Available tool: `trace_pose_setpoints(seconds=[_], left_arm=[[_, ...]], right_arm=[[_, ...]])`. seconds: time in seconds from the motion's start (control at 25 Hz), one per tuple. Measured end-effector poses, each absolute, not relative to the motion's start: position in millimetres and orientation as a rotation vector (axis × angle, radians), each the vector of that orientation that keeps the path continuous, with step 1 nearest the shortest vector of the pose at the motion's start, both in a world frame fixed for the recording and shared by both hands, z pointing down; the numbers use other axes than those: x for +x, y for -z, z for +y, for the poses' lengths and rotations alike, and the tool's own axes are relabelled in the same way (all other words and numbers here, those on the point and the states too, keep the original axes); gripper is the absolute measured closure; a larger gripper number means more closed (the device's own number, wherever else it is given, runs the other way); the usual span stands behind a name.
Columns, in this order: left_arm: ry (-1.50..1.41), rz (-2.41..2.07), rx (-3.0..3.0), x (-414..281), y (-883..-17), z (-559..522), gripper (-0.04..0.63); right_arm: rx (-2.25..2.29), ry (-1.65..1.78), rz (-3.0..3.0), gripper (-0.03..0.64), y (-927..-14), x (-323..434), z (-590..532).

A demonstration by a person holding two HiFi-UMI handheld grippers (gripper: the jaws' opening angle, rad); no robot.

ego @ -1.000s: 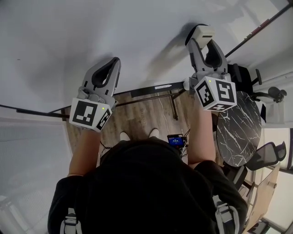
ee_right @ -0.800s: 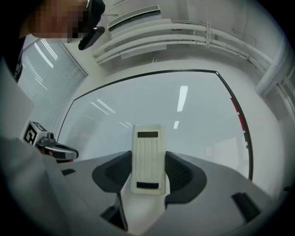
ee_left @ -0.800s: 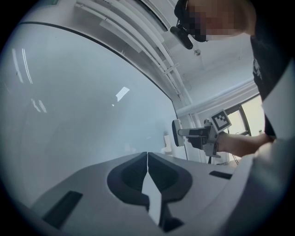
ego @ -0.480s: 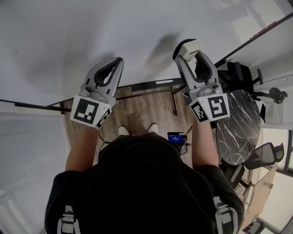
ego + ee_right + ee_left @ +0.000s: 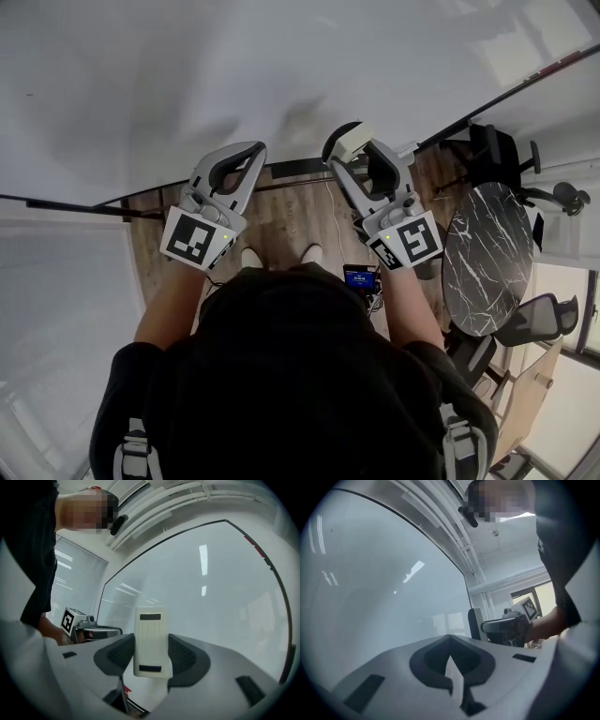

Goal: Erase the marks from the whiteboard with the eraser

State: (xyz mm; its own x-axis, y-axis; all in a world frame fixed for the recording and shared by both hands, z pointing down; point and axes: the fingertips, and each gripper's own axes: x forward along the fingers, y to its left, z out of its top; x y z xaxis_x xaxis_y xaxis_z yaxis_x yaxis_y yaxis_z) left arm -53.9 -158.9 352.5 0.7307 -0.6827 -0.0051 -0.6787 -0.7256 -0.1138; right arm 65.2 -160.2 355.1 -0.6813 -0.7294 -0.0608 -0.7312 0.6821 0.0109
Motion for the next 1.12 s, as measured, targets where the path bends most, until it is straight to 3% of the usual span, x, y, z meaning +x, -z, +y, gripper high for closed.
trace_pose_setpoints(seconds=[0.56, 1.12], left_arm=[[0.090, 1.100, -2.901, -62.3, -411.0, -135.0, 0.591], [0.075, 1.099, -2.908, -62.5, -405.3, -140.2, 0.591]], right_arm=[[-1.196, 0.019, 2.879, 0.393, -409.1, 43.0, -136.8], [-1.234, 0.011, 2.846, 0.394, -403.3, 43.0, -145.3]])
